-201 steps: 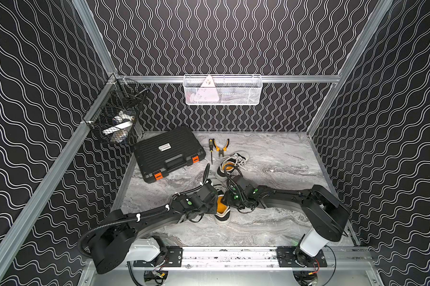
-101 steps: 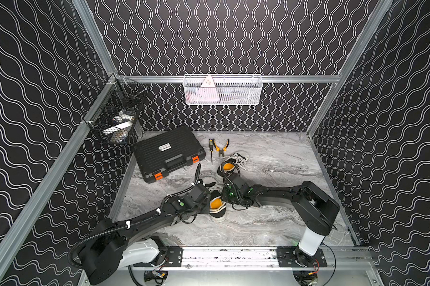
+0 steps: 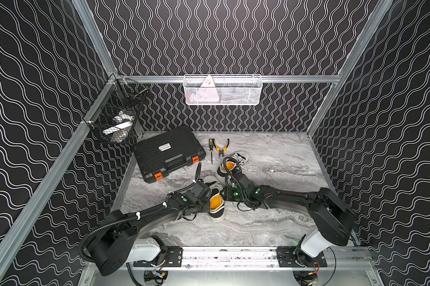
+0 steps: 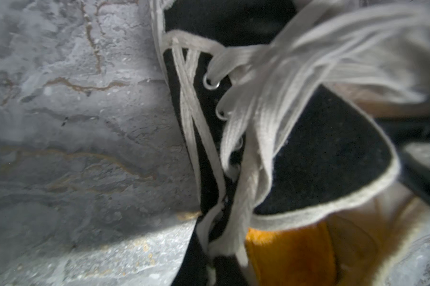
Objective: Insert the insole into the shoe
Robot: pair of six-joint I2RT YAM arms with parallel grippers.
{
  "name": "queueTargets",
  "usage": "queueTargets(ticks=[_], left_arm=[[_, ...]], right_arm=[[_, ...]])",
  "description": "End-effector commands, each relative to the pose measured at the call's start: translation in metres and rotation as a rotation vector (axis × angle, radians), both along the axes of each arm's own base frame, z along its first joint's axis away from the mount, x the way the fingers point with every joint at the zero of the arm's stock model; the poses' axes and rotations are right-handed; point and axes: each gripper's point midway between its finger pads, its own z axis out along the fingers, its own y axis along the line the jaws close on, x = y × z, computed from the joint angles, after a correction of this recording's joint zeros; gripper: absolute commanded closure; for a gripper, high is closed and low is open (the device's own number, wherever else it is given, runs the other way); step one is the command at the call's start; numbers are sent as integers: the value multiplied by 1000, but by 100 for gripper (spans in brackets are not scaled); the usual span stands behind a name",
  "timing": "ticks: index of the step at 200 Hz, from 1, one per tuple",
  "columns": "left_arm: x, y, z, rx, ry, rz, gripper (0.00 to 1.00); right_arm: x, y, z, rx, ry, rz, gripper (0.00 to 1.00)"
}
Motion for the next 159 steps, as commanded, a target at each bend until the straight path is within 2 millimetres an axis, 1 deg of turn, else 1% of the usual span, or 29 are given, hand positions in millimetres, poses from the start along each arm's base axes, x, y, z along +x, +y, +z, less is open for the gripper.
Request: queueTargets(ticks=[1, 23, 57, 73, 89, 124, 135, 142, 152, 156, 157, 158, 159], left_arm=[[6, -10, 8, -34, -18, -20, 91], [7, -14, 12, -35, -30, -56, 91], [9, -27, 17, -92, -43, -90, 91], [9, -36, 21, -94, -49, -116, 91], [8, -41, 24, -58, -57, -135, 91], [7, -46, 20, -64, -47, -151, 91], [5, -48, 20, -76, -47, -160, 91], [4, -47, 20, -76, -47, -159, 91], [3, -47, 20, -76, -47, -160, 91], [2, -47, 21, -74, -49, -160, 91], [2, -47, 21, -73, -50, -159, 91], [2, -47, 21, -72, -50, -158, 91], [2, -46, 22, -73, -53, -157, 91]], right_arm=[[-4, -17, -5, -117, -55, 65, 48], [-5, -21, -3, -149, -85, 102, 46], [-10, -12, 4, -110, -92, 155, 45], [-10, -13, -2, -115, -70, 138, 44], [-8, -20, -9, -163, -30, 89, 45], [-12, -24, -24, -161, 3, 60, 45], [-11, -23, -30, -163, 10, 56, 47], [-11, -23, -34, -168, 21, 45, 50], [-10, -21, -36, -155, 31, 36, 58], [-10, -20, -35, -144, 31, 28, 64], [-10, -20, -35, -144, 31, 28, 64], [-10, -20, -35, -142, 32, 23, 67], [-10, -20, -35, -142, 32, 23, 67]])
